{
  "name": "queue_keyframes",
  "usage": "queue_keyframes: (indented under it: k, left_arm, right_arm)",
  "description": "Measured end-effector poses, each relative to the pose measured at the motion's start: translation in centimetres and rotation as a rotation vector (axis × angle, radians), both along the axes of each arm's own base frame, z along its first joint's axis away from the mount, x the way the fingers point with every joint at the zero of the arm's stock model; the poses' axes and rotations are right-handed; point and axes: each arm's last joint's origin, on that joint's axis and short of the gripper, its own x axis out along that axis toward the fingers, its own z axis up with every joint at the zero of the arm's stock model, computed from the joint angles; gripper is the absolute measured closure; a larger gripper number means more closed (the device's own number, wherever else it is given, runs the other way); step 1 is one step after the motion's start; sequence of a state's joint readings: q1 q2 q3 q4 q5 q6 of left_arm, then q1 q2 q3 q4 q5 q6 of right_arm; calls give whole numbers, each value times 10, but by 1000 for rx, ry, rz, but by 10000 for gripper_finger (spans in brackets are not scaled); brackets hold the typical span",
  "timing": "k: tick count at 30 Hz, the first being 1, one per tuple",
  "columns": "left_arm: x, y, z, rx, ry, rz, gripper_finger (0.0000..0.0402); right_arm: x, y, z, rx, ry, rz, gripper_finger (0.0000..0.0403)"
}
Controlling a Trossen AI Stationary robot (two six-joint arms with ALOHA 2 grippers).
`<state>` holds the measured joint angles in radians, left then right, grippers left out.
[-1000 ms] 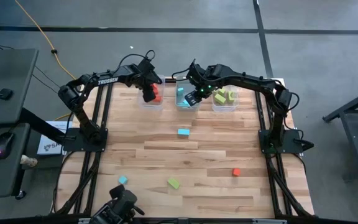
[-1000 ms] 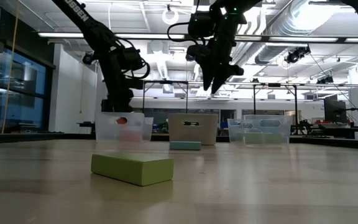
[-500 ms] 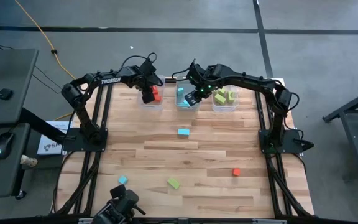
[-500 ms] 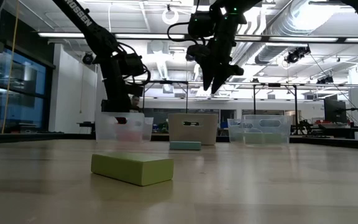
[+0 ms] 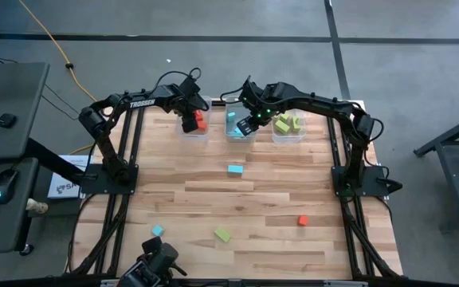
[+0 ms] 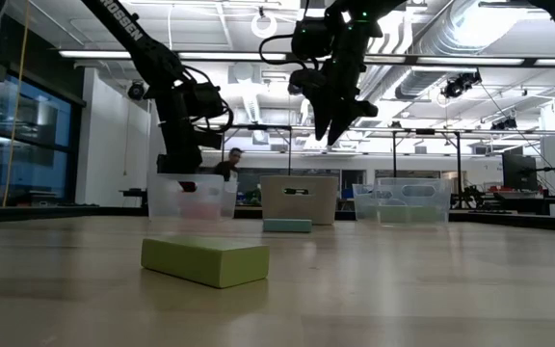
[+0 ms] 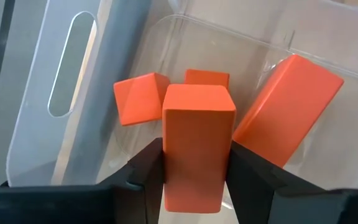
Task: Sort & place blocks by color
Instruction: Put the orange block into the left transparent bin, then put the blue block into the grey bin
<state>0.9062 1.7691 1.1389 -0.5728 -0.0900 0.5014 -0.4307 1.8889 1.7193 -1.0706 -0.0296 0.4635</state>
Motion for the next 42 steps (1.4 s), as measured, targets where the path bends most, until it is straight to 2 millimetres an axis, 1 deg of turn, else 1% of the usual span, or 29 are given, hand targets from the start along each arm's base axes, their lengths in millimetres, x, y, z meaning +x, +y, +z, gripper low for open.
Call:
queue_keyframes:
  k: [5,10,14,16,21,26,30,34,37,40,42]
  left_arm:
    - [0,0,0,-5,-6,19,250]
    - [-1,-1,0,-22,-9,70,244]
    - [-1,0,11,-42,28,86,244]
    - [0,2,19,-46,41,102,244]
    - [3,8,50,-44,41,143,244]
    - [4,9,86,-64,58,144,245]
    - [4,9,115,-49,40,162,245]
    - [3,7,142,-42,20,192,245]
    - [-1,3,159,-57,13,236,245]
    - [-4,-1,173,-73,13,272,245]
    - [-6,-4,179,-77,12,285,245]
  right_arm:
    - [0,0,0,0,0,0,279]
    - [0,0,0,14,-6,5,279]
    - [2,3,0,72,-34,31,279]
    - [4,7,0,96,-52,55,279]
    - [13,22,2,109,-89,134,279]
    - [21,41,2,94,-98,220,279]
    - [24,54,2,103,-104,289,275]
    - [28,65,2,123,-113,336,248]
    - [30,71,2,80,-104,394,218]
    - [34,75,0,34,-119,487,193]
    - [39,77,-6,25,-111,524,184]
